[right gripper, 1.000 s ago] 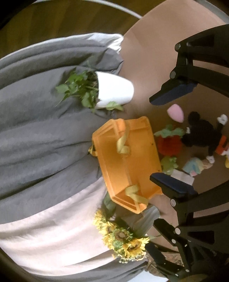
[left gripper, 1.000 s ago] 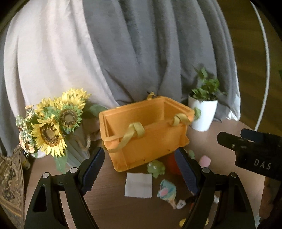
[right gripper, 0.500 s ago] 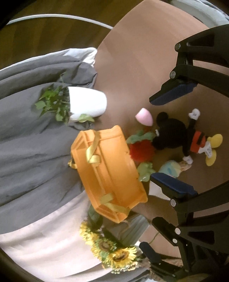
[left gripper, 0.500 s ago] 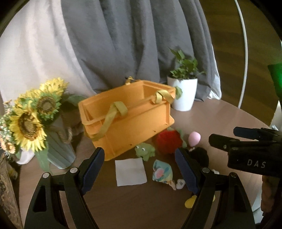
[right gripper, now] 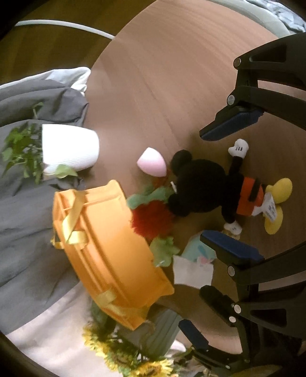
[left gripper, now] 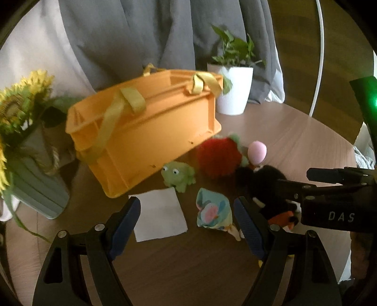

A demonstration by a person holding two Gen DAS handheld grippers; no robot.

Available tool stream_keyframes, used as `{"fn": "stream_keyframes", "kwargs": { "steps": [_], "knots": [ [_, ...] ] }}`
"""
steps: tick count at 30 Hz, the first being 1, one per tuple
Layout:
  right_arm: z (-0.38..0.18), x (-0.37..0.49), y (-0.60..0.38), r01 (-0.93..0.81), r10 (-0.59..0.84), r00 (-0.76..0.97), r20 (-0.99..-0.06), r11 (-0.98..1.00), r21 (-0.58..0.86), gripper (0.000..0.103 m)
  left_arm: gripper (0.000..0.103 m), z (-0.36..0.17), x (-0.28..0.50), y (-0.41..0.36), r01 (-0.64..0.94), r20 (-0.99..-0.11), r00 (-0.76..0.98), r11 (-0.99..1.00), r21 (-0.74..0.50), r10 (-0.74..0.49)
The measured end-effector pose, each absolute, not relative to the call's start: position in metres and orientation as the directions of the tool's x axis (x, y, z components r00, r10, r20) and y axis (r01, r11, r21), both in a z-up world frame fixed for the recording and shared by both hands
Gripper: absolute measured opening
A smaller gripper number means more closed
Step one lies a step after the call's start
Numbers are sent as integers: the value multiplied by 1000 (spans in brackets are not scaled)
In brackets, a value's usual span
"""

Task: Organize soft objects
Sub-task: 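Grasp the Peppa-print cloth with the left tool while the right tool grasps the Mickey plush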

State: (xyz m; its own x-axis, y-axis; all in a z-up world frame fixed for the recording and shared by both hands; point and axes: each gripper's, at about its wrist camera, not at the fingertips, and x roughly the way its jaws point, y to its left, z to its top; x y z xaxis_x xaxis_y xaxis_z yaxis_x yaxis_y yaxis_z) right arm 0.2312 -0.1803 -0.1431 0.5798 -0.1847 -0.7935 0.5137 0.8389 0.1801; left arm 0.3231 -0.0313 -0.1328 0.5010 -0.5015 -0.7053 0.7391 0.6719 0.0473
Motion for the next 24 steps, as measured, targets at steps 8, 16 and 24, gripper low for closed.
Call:
{"fn": "stream_keyframes", "kwargs": {
  "steps": [8, 16, 24],
  "knots": [
    [-164, 245, -184, 502, -149, 536, -831, 847, 172, 80, 78, -158, 331, -43, 770, -739, 445, 637, 29, -505],
    [-174, 252, -190, 495, -123, 518, -846, 850, 180, 79, 70, -175, 338, -56, 788, -764, 380, 615, -29, -522],
    [-182, 252, -192, 480, -108, 523, -846, 857, 188, 71, 49, -189, 339, -62, 776, -786, 325, 624, -96, -525]
  ]
}}
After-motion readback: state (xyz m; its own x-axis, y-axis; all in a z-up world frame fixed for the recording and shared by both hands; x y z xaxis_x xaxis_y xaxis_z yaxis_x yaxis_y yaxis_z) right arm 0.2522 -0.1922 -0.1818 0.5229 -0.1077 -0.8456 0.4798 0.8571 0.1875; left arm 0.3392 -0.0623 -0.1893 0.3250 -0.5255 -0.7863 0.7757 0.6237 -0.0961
